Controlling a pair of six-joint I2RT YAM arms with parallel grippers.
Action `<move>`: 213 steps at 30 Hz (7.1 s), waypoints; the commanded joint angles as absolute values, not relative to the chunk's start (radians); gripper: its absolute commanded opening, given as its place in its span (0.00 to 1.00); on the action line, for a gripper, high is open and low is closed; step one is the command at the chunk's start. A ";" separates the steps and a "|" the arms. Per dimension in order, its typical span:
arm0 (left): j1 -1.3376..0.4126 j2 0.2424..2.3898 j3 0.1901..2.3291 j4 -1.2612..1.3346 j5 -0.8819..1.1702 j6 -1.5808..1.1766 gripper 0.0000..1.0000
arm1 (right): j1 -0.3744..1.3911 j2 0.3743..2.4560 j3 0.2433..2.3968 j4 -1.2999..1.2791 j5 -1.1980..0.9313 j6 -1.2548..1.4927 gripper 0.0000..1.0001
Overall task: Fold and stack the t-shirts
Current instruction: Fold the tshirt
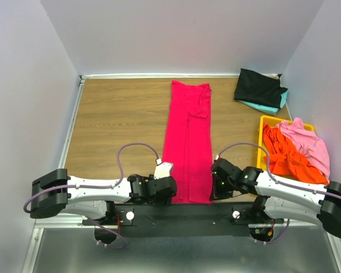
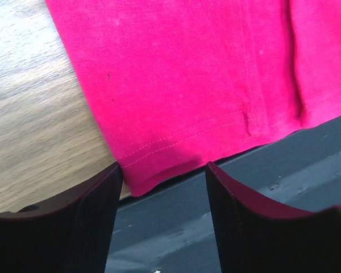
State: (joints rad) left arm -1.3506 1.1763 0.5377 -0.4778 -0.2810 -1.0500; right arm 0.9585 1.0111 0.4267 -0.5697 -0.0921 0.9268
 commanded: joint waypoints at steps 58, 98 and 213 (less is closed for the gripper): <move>-1.281 1.108 0.440 0.073 -0.653 -1.115 0.00 | 0.969 1.002 0.629 -0.486 0.463 0.896 0.01; -0.746 1.742 0.732 0.712 -0.314 -0.681 0.00 | 0.584 1.673 1.052 -0.114 0.468 0.515 0.01; -0.841 1.474 0.403 0.565 -0.511 -0.707 0.96 | 0.499 1.382 0.594 -0.155 0.098 0.572 0.59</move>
